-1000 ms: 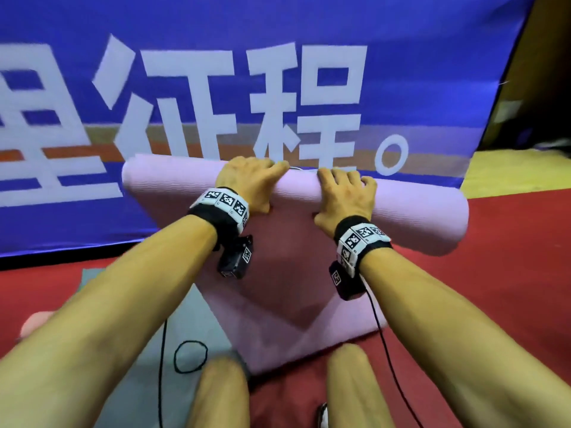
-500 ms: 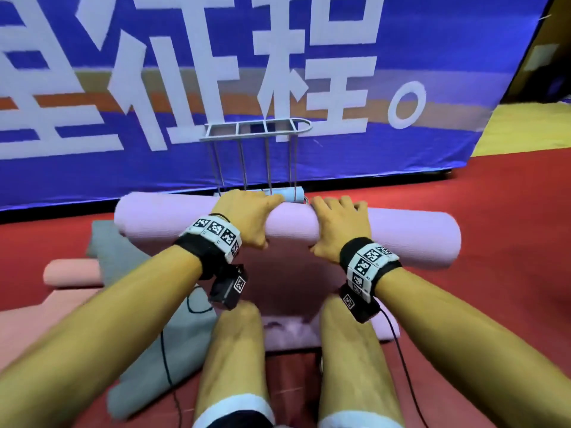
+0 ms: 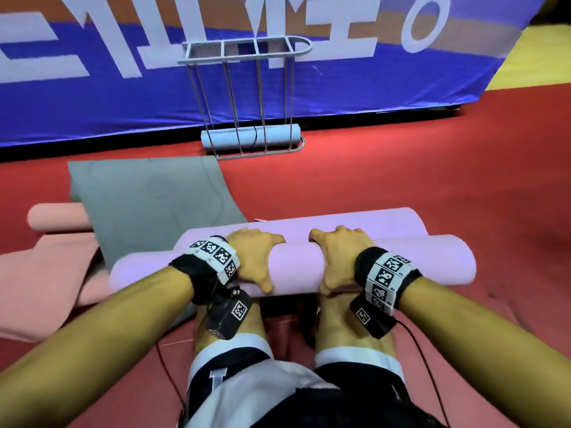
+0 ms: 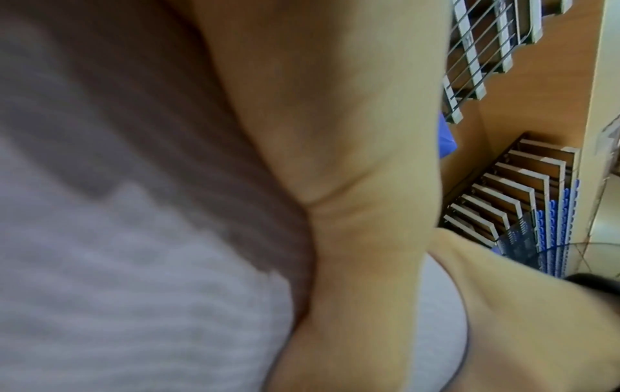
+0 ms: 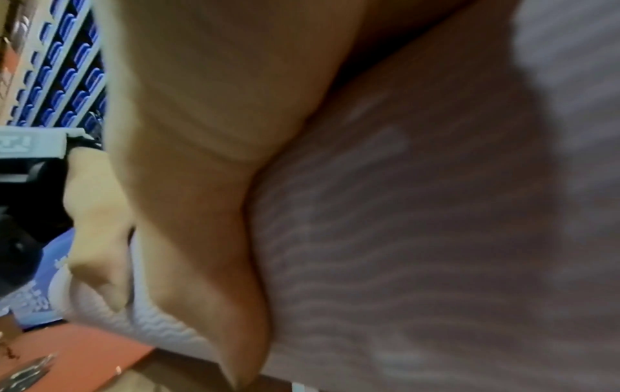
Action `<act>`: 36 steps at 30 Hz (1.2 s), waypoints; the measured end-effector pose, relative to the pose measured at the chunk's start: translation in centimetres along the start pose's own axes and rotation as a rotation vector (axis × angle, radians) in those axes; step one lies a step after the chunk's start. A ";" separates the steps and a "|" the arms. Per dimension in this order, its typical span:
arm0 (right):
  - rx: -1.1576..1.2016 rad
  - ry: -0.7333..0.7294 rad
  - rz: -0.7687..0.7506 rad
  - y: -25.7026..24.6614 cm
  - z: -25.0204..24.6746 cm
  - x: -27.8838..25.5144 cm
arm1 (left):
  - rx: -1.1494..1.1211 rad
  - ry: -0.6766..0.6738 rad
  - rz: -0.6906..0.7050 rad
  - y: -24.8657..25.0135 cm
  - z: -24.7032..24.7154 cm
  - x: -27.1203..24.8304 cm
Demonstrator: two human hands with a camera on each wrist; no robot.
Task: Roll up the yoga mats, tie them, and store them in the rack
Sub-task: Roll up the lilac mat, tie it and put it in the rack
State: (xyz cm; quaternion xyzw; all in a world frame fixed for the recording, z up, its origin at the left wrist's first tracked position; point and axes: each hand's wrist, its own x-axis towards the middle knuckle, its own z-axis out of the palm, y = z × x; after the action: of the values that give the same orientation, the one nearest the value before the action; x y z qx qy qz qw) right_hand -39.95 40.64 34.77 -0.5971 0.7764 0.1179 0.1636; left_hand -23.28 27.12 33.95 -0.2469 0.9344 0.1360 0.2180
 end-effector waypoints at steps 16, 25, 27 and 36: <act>-0.018 -0.014 0.002 -0.5 1.8 1.4 | -0.347 -0.207 0.038 -2.7 -0.3 3.6; 0.046 -0.063 0.076 -0.1 0.3 2.7 | -0.441 -0.245 0.056 -3.2 -1.3 5.0; 0.050 -0.067 0.069 0.2 0.0 3.0 | -0.378 -0.142 0.058 -3.1 -1.9 4.5; 0.109 -0.041 0.063 0.8 0.1 3.6 | 0.231 0.162 -0.083 1.4 2.3 1.9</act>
State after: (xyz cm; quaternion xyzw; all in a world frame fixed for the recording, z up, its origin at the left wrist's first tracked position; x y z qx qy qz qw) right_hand -41.54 37.71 33.27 -0.5600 0.7966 0.0929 0.2078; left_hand -24.71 28.40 31.25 -0.2689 0.9473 -0.0020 0.1743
